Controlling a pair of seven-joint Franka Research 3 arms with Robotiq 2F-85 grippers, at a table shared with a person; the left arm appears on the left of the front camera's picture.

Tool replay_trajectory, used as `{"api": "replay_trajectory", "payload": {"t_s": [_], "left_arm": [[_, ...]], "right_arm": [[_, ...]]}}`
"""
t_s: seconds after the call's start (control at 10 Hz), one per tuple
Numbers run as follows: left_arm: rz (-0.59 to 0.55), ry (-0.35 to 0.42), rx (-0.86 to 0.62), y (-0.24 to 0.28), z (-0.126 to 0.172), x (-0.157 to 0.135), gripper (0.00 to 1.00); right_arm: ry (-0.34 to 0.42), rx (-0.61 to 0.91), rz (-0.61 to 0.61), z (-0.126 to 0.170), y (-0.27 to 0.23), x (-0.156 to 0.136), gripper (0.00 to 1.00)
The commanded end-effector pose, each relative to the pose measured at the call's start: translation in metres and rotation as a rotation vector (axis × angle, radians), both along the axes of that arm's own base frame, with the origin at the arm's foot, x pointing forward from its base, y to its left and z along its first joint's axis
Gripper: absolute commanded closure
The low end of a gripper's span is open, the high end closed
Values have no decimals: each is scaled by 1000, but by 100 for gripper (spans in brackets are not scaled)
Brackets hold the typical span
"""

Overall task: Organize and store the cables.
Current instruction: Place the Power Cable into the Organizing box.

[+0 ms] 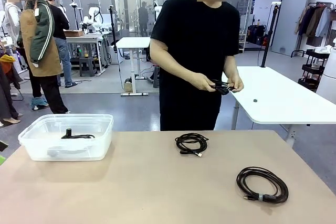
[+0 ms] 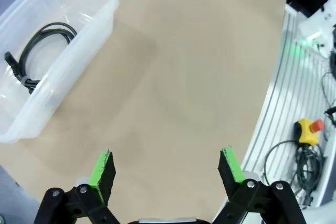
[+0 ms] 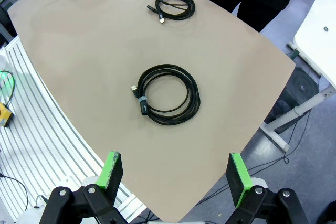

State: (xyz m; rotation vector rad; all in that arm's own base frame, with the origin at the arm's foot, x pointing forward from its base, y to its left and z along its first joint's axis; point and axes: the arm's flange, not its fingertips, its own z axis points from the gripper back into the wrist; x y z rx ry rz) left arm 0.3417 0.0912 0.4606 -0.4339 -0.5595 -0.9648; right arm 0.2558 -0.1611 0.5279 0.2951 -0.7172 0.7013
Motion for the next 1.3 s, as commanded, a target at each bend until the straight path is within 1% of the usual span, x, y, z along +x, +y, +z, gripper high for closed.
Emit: {"api": "replay_trajectory", "payload": {"t_s": [0.0,1.2], "left_arm": [[9,17,-8,-2,-3,2,0],[9,17,-8,-2,-3,2,0]], "right_arm": [[-12,-2,2,1,0,0,0],[-12,-2,2,1,0,0,0]]}}
